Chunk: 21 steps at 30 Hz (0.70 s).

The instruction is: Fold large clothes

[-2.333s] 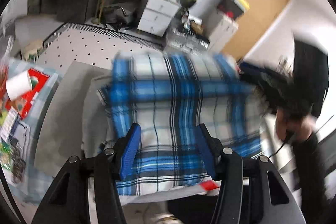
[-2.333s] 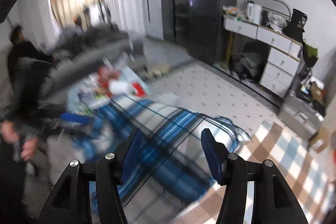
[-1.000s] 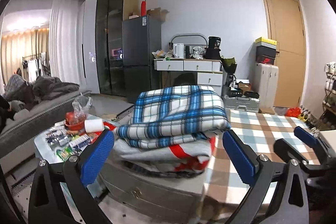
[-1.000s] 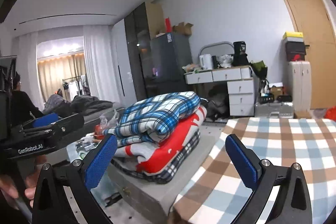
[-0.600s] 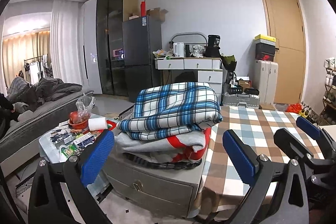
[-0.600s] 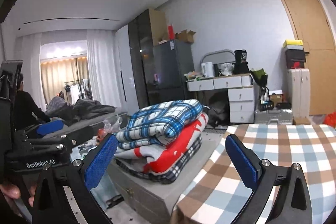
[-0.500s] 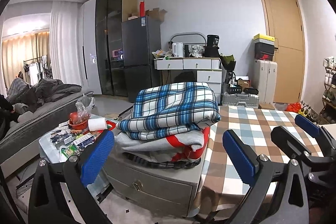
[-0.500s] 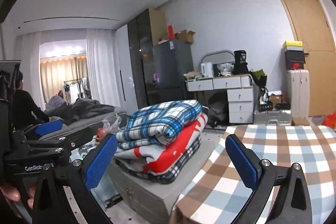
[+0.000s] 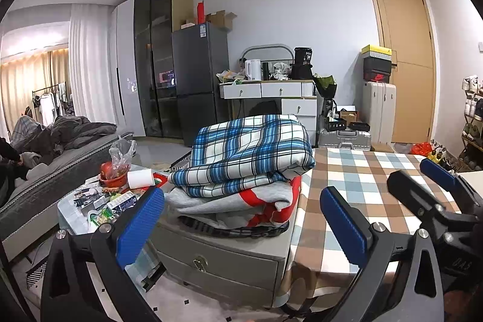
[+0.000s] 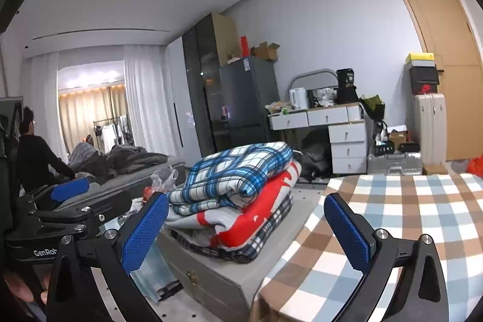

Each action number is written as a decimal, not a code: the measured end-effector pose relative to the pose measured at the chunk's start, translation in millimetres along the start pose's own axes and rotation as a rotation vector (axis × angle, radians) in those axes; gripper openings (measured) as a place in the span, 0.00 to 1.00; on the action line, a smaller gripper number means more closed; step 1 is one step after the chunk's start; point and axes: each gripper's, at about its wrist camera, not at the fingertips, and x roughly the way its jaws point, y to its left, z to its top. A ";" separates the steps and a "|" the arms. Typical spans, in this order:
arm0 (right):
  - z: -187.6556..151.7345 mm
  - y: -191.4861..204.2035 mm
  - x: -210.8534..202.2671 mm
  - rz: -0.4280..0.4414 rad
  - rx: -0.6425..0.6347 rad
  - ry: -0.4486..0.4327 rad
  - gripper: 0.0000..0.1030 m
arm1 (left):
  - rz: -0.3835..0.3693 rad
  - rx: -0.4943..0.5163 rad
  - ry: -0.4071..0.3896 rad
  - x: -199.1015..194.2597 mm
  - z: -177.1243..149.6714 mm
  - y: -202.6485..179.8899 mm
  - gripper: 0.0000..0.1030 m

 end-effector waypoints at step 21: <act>2.5 -13.0 -14.2 -0.005 0.013 -0.019 1.00 | 0.026 0.018 0.023 -8.1 1.3 -9.9 0.98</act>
